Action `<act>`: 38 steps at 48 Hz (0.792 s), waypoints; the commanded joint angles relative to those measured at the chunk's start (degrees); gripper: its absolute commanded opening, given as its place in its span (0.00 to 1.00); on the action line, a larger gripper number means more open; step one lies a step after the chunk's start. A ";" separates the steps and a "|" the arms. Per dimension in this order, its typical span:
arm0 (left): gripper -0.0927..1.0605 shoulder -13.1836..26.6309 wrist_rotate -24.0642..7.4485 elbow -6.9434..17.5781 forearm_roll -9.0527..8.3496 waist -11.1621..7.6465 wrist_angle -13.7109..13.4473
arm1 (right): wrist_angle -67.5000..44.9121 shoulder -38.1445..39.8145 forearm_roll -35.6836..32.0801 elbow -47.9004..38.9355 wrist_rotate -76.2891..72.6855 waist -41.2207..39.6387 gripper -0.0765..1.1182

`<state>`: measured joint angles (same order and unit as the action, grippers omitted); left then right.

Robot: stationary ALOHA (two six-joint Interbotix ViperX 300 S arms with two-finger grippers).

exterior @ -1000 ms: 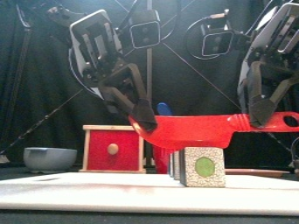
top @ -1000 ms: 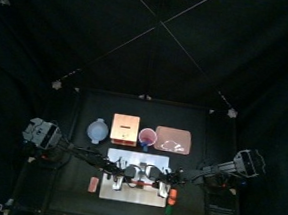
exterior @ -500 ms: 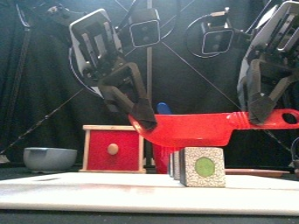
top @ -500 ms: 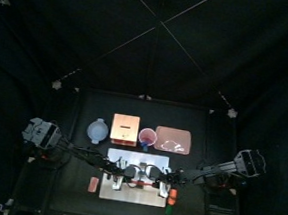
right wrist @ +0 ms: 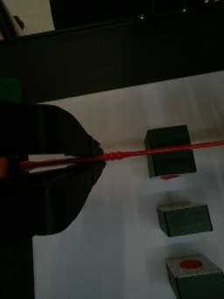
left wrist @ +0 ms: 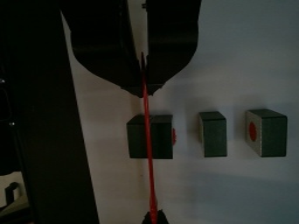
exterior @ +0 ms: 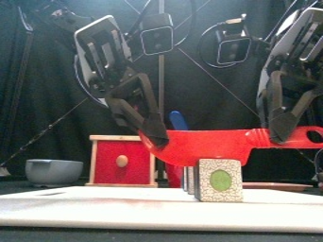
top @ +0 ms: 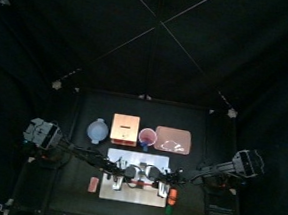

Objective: Place sushi on board then cut the sushi with the knife then place the pieces on the plate
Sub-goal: Cut the sushi into 4 pieces

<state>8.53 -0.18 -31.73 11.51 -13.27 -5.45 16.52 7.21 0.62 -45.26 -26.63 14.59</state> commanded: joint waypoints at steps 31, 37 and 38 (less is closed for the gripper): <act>0.44 2.81 0.26 0.53 2.90 -0.62 0.44 | -0.18 -5.01 2.72 2.29 -0.09 1.76 0.34; 0.44 2.81 0.35 0.88 4.31 -1.41 0.62 | -0.18 -5.19 3.87 2.81 -0.09 2.99 0.34; 0.44 2.81 0.35 0.88 4.48 -1.58 0.62 | -0.18 -5.10 4.04 2.90 -0.09 3.08 0.34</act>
<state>11.95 0.00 -31.73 15.29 -13.97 -5.10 16.26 0.97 3.96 -43.42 -26.54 16.88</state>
